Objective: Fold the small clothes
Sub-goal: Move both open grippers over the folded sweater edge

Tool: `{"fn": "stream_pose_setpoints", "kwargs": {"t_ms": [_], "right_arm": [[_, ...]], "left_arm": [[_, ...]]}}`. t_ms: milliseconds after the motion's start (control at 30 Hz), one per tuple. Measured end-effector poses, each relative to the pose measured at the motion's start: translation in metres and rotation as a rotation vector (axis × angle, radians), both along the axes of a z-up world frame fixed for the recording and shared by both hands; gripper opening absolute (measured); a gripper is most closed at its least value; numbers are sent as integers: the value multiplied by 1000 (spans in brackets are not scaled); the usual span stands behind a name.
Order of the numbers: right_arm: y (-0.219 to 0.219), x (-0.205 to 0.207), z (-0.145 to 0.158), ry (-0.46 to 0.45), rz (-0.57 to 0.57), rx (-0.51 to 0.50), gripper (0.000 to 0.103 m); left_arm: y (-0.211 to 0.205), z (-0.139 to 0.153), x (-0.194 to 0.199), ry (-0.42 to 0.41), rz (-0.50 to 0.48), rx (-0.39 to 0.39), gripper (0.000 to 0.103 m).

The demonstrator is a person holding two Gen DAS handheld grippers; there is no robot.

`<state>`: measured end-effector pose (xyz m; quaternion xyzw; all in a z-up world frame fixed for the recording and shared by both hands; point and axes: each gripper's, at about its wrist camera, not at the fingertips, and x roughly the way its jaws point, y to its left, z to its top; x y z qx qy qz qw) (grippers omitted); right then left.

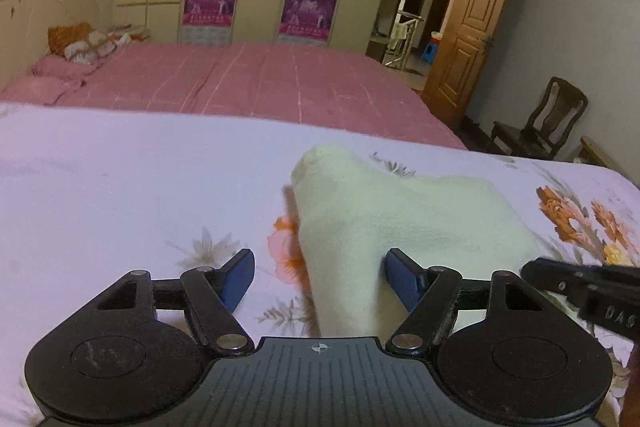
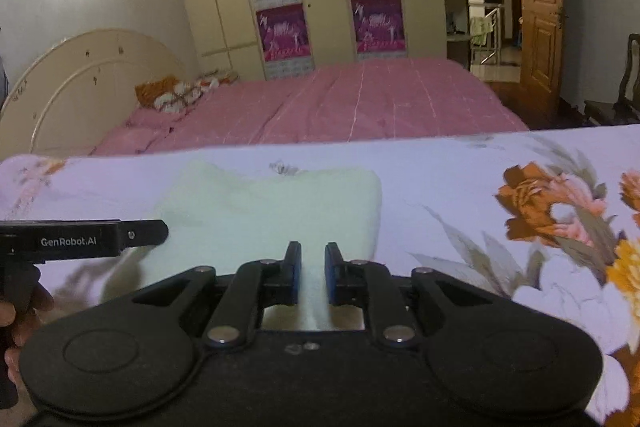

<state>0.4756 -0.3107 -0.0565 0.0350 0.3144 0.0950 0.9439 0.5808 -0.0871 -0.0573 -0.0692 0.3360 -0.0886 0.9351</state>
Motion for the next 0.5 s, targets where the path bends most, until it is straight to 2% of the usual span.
{"fn": "stream_pose_setpoints", "kwargs": {"t_ms": [167, 200, 267, 300, 367, 467, 500], "right_arm": [[-6, -4, -10, 10, 10, 27, 13], [-6, -3, -8, 17, 17, 22, 13], [-1, 0, 4, 31, 19, 2, 14], [1, 0, 12, -3, 25, 3, 16], [4, 7, 22, -59, 25, 13, 19], [11, 35, 16, 12, 27, 41, 21], [14, 43, 9, 53, 37, 27, 21]], "left_arm": [[5, -11, 11, 45, 17, -72, 75], [4, -4, 12, 35, 22, -68, 75], [-4, 8, 13, -39, 23, -27, 75], [-9, 9, 18, -48, 22, -10, 75], [-14, 8, 34, -25, 25, -4, 75], [-20, -4, 56, 37, 11, 26, 75], [-21, -7, 58, 46, 6, 35, 82]]}}
